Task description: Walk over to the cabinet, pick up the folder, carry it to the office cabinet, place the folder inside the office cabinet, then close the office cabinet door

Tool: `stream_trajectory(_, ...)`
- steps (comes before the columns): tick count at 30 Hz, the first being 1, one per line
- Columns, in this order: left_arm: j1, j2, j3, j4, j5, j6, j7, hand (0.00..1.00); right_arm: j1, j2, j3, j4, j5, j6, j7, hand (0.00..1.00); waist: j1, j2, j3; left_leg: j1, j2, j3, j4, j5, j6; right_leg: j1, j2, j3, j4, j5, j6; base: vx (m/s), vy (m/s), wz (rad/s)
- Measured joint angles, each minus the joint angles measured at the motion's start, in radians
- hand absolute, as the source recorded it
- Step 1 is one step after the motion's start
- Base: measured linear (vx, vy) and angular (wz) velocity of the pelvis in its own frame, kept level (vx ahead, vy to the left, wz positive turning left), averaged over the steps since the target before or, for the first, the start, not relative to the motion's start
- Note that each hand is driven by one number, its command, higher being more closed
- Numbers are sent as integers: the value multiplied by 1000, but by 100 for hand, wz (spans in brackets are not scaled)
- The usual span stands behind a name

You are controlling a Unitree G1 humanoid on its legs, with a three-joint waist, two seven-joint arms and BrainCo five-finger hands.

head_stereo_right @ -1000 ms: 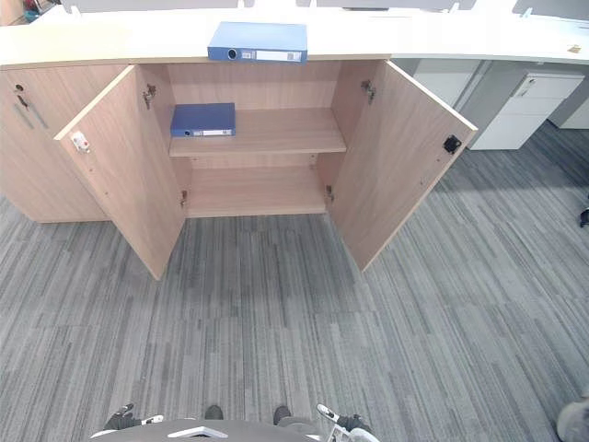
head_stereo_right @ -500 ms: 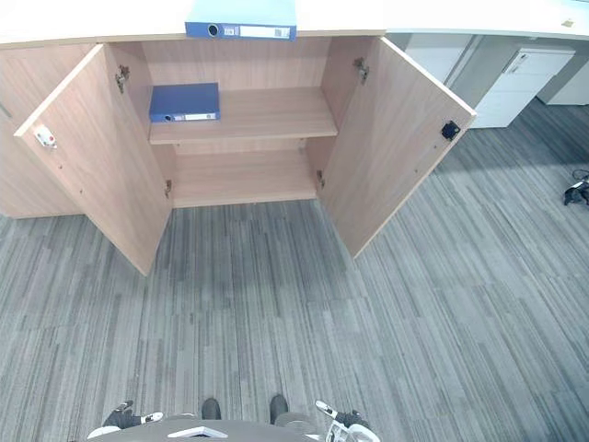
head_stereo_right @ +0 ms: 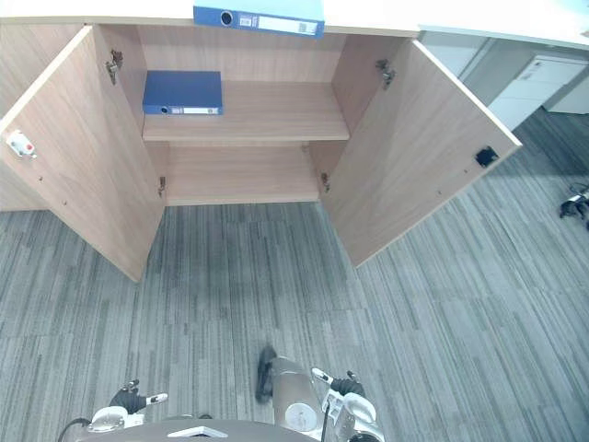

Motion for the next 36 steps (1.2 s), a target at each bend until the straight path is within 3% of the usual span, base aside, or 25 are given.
stream_trajectory(1,3,0,5,0,0,0,0,0,7,0,-1,0,0,0,0,0,-1,-4,-1,11,-3,-9,0,-9,-16,5,-4,0,-33,49,-15,450,-166,49)
stream_trajectory(2,2,-15,31,2,2,-1,2,0,10,-8,-11,1,2,1,1,0,-10,9,1,38,18,-19,10,-26,-44,22,0,-7,-9,116,-41,363,-149,35)
stream_trajectory(4,3,-44,59,0,3,-10,0,0,5,-18,-16,0,-2,-1,1,0,-7,38,-1,0,46,-10,112,-14,-71,43,14,-16,-19,79,-55,443,-209,20)
stream_trajectory(6,0,-59,123,-6,2,-12,0,0,7,-20,-18,-13,0,0,-2,0,-8,51,7,-99,79,-3,375,5,-85,108,25,-21,-61,57,-68,446,-223,11)
stream_trajectory(7,6,-76,172,-26,1,-11,0,0,13,-19,-14,-24,1,1,-2,0,-7,56,14,-187,128,0,620,27,-77,177,39,-24,-94,41,-77,422,-179,8)
stream_trajectory(9,9,-96,227,-81,-5,-13,0,0,37,-1,7,-59,4,-2,-2,0,19,49,22,-304,232,47,933,13,-53,296,64,-13,-126,-1,-89,463,-184,-16)
stream_trajectory(10,7,-97,227,-98,-13,-16,0,0,36,11,7,-70,6,-2,-2,0,34,36,24,-347,251,65,966,2,-51,322,65,0,-133,-17,-90,306,-108,-31)
stream_trajectory(13,1,-113,230,-120,-20,-24,0,0,36,26,3,-85,8,1,-2,0,47,37,18,-438,268,121,872,-21,-41,385,54,31,-167,-37,-74,280,5,-29)
stream_trajectory(16,-14,-124,229,-119,-19,-25,0,0,35,35,-4,-87,10,1,-4,0,53,30,16,-490,222,159,635,-24,-39,438,17,59,-203,-46,-45,323,125,-25)
stream_trajectory(17,-24,-126,226,-118,-19,-24,0,0,38,36,-7,-85,10,1,-4,0,60,27,16,-498,183,150,506,-3,-51,454,-4,75,-218,-53,-24,316,219,-38)
stream_trajectory(19,-25,-139,216,-116,-20,-27,0,0,40,33,-16,-74,9,1,-6,0,67,29,9,-480,125,108,320,138,-22,468,-22,116,-223,-80,21,353,288,-56)
stream_trajectory(20,-27,-139,217,-115,-22,-27,0,0,37,38,-16,-58,8,2,-7,0,75,17,-2,-463,110,113,319,175,-5,473,-38,147,-219,-93,40,370,269,-62)
stream_trajectory(21,-27,-120,209,-107,-19,-25,0,0,38,56,-17,-45,7,2,-6,0,73,-22,-25,-453,85,143,319,146,4,472,-67,165,-213,-97,46,387,254,-52)
stream_trajectory(22,-27,-113,206,-106,-19,-24,-1,0,41,66,-19,-45,6,1,-5,0,71,-37,-33,-448,79,155,323,129,8,465,-78,165,-198,-97,46,379,214,-45)
stream_trajectory(24,-28,-97,190,-79,-19,-22,0,0,38,75,-36,-38,0,1,-3,0,77,-51,-38,-369,60,201,297,82,20,390,-114,167,23,-99,53,333,232,-47)
stream_trajectory(26,-27,-82,151,-57,-19,-18,0,0,39,70,-40,-36,-1,0,-2,0,65,-41,-32,-283,29,211,240,71,37,300,-153,158,275,-101,98,311,203,-9)
stream_trajectory(27,-27,-76,135,-48,-19,-18,0,0,38,69,-40,-33,-2,1,-1,0,58,-41,-32,-260,21,207,226,69,40,280,-162,149,338,-114,102,304,158,26)
stream_trajectory(29,-28,-65,104,-29,-19,-17,0,0,25,55,-29,-24,-2,1,2,0,42,-29,-34,-186,19,191,168,68,41,210,-168,47,423,-178,64,292,82,30)
stream_trajectory(33,-27,-64,76,-21,-19,-10,0,0,-3,30,-9,-11,-2,0,2,0,29,5,-25,-124,50,177,110,75,29,108,-135,-30,279,-200,30,294,-58,17)
stream_trajectory(34,-26,-64,69,-18,-19,-9,1,0,-12,21,3,-12,-2,-1,2,0,22,16,-20,-106,67,176,98,81,20,82,-115,-27,187,-164,23,252,-162,8)
stream_trajectory(36,-20,-58,69,-18,-19,-10,0,0,-10,21,8,-7,-2,1,2,0,19,4,-24,-78,68,174,89,83,-16,82,-95,6,-14,-10,15,291,-206,16)
